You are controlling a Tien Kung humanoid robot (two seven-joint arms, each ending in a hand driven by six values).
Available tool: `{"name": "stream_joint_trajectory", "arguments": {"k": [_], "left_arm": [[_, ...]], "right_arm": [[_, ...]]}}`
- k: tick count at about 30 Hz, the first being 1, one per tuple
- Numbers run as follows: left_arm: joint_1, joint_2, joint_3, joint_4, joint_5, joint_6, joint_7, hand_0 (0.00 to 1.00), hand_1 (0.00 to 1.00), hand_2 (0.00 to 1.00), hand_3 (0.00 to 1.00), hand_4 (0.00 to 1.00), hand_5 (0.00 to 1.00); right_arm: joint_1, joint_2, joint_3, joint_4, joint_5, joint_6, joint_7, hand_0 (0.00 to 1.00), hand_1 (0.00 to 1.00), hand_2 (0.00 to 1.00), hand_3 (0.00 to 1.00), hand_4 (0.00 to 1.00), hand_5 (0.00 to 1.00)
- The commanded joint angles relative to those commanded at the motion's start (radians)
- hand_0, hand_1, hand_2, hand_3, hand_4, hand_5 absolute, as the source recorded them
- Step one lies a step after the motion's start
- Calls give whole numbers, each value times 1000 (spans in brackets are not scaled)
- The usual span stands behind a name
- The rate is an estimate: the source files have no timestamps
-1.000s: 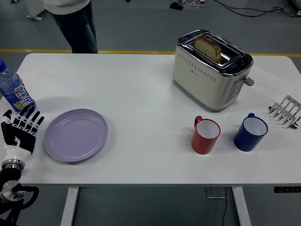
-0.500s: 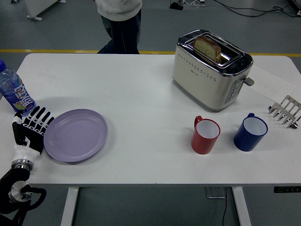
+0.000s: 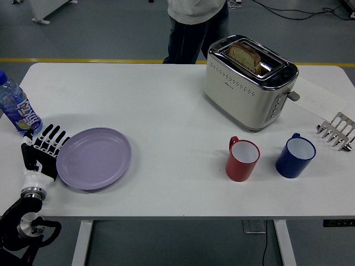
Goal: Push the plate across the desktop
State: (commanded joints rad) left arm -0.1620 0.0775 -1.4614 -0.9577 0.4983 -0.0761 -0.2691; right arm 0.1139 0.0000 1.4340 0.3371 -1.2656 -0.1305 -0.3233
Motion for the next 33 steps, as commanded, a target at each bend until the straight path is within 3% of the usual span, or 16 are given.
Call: {"name": "stream_joint_trajectory", "arguments": {"k": [33], "left_arm": [[-12,32,259,-22,-156,70,-67,691,716,701,588,522,998]], "right_arm": [[-5,0,27,-1,-61,23,-6,597,589,647,661,171,735]]}}
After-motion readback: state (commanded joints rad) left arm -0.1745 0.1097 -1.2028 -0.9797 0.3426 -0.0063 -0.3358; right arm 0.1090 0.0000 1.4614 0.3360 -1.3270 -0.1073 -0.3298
